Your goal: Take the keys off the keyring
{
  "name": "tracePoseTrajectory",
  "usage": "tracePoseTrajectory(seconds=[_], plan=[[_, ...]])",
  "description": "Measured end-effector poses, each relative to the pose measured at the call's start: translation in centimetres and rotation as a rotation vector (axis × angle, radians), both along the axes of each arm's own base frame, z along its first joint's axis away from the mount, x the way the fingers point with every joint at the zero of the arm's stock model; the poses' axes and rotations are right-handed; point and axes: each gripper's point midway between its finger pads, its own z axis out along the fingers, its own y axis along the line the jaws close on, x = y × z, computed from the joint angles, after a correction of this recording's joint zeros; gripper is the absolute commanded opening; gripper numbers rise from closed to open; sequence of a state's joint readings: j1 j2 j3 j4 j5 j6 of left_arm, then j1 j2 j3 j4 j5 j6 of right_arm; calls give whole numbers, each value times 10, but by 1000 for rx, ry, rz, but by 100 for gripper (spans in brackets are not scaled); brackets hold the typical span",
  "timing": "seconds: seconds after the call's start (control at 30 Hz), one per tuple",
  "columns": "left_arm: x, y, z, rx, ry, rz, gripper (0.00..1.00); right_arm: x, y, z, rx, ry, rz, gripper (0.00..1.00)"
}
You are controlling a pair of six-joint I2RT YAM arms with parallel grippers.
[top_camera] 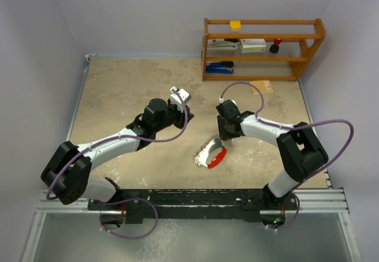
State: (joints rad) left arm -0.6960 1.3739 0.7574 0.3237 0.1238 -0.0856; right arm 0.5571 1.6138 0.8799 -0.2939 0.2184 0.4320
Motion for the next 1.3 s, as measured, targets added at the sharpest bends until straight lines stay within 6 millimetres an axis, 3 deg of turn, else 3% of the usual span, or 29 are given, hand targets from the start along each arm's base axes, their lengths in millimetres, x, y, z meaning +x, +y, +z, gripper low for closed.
tracePoseTrajectory(seconds=[0.17,0.37,0.6,0.97,1.13,1.3], plan=[[0,0,0,-1,0,-2,36,4,1,1,-9,-21,-14,0],[0,0,0,-2,-1,-2,36,8,-3,4,-28,-47,-47,0],[0,-1,1,-4,-4,-2,36,1,-21,10,-103,-44,-67,0],[5,-9,-2,-19,-16,-18,38,24,-16,53,-92,-147,-50,0],[-1,-29,-28,-22,25,-132,50,21,-21,63,-100,-163,-61,31],[-13,-52,-61,-8,72,-281,52,22,-26,90,-74,-239,-84,37]])
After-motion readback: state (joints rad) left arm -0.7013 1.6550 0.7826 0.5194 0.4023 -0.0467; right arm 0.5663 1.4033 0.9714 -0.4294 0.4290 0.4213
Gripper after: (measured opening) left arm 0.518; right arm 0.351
